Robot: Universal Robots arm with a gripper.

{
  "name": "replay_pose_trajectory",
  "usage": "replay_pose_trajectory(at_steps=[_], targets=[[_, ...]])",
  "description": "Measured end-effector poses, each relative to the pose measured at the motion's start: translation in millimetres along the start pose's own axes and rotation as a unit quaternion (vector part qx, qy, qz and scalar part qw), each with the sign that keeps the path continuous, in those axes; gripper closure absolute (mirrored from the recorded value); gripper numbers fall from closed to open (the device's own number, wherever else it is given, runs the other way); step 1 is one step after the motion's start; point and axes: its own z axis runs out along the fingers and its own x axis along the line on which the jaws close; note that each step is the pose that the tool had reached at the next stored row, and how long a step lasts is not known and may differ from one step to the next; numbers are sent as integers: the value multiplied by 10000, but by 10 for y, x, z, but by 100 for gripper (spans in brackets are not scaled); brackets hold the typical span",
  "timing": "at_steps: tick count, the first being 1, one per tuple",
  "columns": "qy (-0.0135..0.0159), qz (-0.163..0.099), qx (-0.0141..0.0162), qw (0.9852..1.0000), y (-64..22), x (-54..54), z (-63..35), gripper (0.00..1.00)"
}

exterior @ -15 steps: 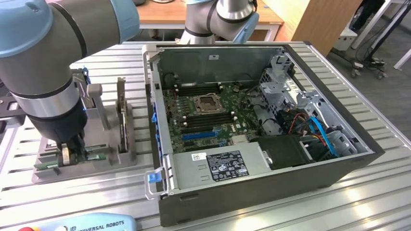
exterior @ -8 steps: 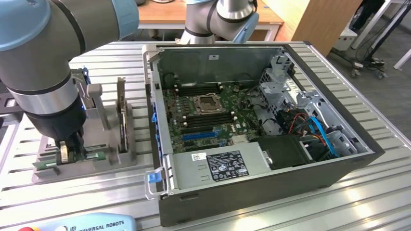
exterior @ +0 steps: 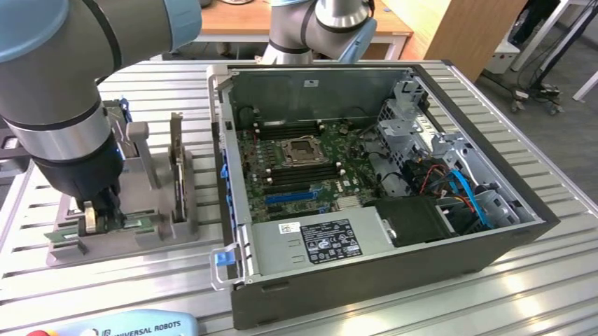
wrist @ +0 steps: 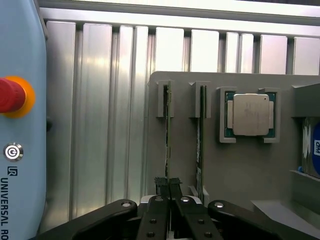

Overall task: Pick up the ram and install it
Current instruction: 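Pick up the ram and move it above insertion slot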

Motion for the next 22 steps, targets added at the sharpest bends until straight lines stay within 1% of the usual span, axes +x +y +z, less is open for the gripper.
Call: replay_pose_trajectory(at_steps=[22], targets=[[-6,124,3,9999,12,-7,-283,88]])
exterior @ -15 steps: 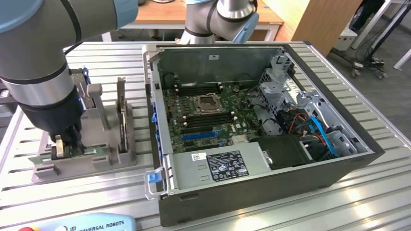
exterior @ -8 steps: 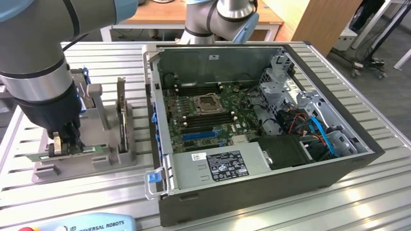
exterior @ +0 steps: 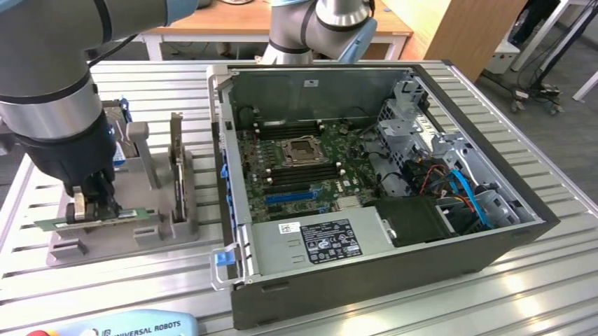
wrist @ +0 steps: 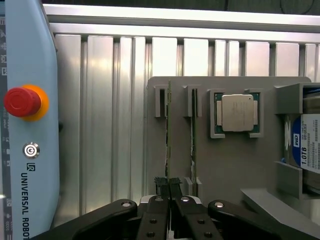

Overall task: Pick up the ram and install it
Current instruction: 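Pick up the ram and move it above insertion slot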

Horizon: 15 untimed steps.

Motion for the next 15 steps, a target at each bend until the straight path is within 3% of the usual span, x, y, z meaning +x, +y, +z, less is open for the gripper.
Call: replay_pose_trajectory(at_steps=[15], targets=[[-2,39,1,10000,10,-6,-228,88]])
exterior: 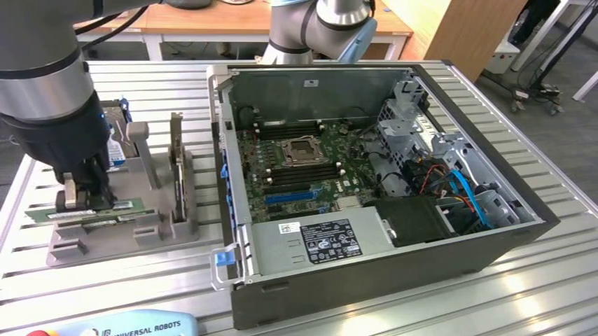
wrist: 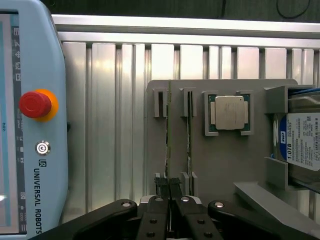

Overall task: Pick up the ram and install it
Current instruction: 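Pick up the ram and move it above insertion slot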

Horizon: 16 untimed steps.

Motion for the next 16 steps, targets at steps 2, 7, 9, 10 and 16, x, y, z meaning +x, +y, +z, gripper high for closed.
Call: replay_pose_trajectory(at_steps=[2,7,9,10,16], targets=[[0,4,0,10000,2,-1,-34,88],[0,10,0,10000,5,-3,-113,88],[0,13,0,10000,6,-4,-137,88],[0,13,0,10000,7,-4,-149,88],[0,19,0,10000,11,-6,-239,88]])
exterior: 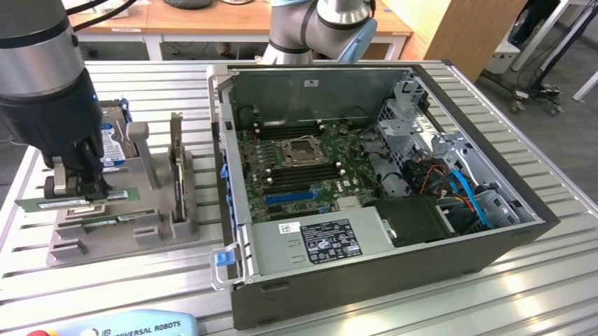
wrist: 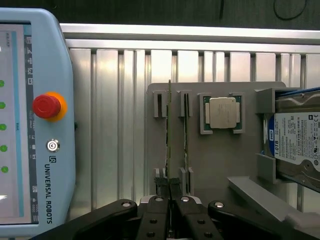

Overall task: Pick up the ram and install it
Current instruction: 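Pick up the ram and move it above insertion slot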

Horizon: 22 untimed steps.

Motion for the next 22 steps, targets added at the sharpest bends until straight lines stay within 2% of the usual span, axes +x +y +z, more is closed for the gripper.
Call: replay_pose_trajectory(at_steps=[22], targets=[[0,2,0,10000,21,-13,-474,88]])
